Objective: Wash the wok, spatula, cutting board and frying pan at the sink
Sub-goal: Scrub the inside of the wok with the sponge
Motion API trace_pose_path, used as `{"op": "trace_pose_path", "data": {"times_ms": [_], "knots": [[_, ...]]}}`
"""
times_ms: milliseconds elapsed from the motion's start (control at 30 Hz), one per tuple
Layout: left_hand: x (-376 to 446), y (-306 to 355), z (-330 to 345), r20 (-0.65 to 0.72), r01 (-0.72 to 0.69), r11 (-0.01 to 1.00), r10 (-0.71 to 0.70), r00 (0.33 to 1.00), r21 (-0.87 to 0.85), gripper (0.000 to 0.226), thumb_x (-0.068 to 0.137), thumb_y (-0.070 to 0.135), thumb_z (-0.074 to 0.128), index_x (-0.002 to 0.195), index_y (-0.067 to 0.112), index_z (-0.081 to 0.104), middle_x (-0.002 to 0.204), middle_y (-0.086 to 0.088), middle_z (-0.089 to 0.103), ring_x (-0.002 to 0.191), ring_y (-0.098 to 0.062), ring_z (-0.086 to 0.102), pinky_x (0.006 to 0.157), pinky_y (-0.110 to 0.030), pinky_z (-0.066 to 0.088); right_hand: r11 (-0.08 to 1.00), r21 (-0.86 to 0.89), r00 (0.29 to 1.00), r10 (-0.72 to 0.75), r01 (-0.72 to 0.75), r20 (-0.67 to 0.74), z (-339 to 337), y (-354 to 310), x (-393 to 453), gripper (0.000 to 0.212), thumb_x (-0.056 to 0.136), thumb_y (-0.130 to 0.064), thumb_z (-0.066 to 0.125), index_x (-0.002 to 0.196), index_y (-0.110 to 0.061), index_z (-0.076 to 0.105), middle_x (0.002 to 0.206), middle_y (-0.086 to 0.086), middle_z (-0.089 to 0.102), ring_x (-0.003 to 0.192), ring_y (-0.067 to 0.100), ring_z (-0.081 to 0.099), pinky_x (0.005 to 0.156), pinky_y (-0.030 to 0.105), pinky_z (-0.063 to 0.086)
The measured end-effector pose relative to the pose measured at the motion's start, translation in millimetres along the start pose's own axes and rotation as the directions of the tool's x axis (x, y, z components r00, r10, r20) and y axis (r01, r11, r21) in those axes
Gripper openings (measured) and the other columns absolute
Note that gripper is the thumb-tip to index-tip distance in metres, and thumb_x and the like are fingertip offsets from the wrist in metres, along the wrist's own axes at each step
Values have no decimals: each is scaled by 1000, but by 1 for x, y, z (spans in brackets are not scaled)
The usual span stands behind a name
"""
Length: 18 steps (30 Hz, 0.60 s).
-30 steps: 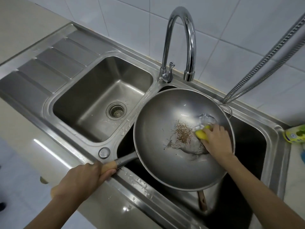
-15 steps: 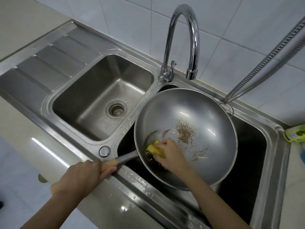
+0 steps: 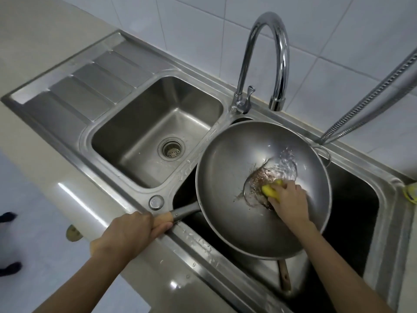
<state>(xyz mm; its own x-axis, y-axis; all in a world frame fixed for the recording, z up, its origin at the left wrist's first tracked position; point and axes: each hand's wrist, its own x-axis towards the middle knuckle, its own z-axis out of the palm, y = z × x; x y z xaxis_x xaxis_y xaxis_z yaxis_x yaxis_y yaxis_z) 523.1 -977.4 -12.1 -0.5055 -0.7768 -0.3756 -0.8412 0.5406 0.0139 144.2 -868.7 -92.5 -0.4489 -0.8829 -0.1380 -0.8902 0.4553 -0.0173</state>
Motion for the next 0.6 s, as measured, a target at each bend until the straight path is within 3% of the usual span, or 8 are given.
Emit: {"op": "trace_pose_path", "data": {"times_ms": [67, 133, 233, 300, 400, 533, 600], "knots": [[-1, 3, -3, 30, 14, 1000, -14, 999, 14, 72, 77, 81, 11, 86, 24, 53, 79, 6, 61, 77, -15, 65, 69, -28, 50, 961, 267, 996, 62, -76, 60, 5, -33, 5, 42, 75, -33, 76, 115, -25, 66, 109, 15, 54, 95, 35, 54, 85, 42, 47], [-2, 2, -5, 42, 18, 999, -19, 999, 41, 67, 81, 79, 16, 87, 23, 54, 83, 4, 62, 81, -17, 65, 69, -28, 49, 865, 491, 983, 11, -100, 181, 4, -70, -2, 45, 78, -35, 73, 121, -27, 63, 115, 11, 51, 106, 32, 52, 94, 37, 42], [-2, -2, -4, 24, 22, 998, -23, 999, 56, 73, 77, 80, 11, 86, 23, 55, 82, 6, 62, 80, -15, 65, 69, -28, 50, 726, 685, 964, -132, -64, 230, -7, -119, -32, 47, 80, -38, 71, 124, -27, 61, 108, 0, 46, 107, 20, 48, 92, 26, 37], [-1, -3, -4, 18, 17, 999, -18, 1000, 39, 74, 73, 81, 8, 84, 24, 54, 76, 9, 59, 75, -12, 63, 68, -26, 50, 679, 731, 964, -141, -72, 225, -13, -132, -54, 47, 84, -43, 65, 128, -29, 57, 106, -6, 41, 105, 14, 44, 88, 24, 34], [0, 2, -8, 31, 8, 1000, -8, 999, -4, 68, 76, 79, 11, 81, 25, 52, 71, 11, 53, 70, -8, 58, 65, -23, 45, 750, 658, 968, -112, -65, 223, -10, -118, -77, 45, 85, -48, 60, 127, -34, 57, 101, -7, 41, 104, 16, 44, 87, 25, 35], [1, 5, -11, 43, 17, 1000, -17, 999, -11, 64, 79, 78, 14, 79, 26, 51, 72, 10, 54, 73, -10, 60, 68, -25, 48, 935, 349, 968, -26, -64, 248, 7, -61, -86, 43, 79, -50, 56, 119, -36, 63, 112, 6, 54, 114, 30, 45, 97, 40, 40], [-1, 6, -11, 45, 18, 1000, -18, 999, -4, 64, 79, 79, 14, 78, 26, 51, 71, 10, 54, 73, -11, 61, 67, -25, 48, 988, 147, 989, 26, -48, 148, 19, -29, -76, 39, 69, -45, 63, 105, -31, 71, 103, 12, 61, 101, 37, 55, 86, 44, 46]]}}
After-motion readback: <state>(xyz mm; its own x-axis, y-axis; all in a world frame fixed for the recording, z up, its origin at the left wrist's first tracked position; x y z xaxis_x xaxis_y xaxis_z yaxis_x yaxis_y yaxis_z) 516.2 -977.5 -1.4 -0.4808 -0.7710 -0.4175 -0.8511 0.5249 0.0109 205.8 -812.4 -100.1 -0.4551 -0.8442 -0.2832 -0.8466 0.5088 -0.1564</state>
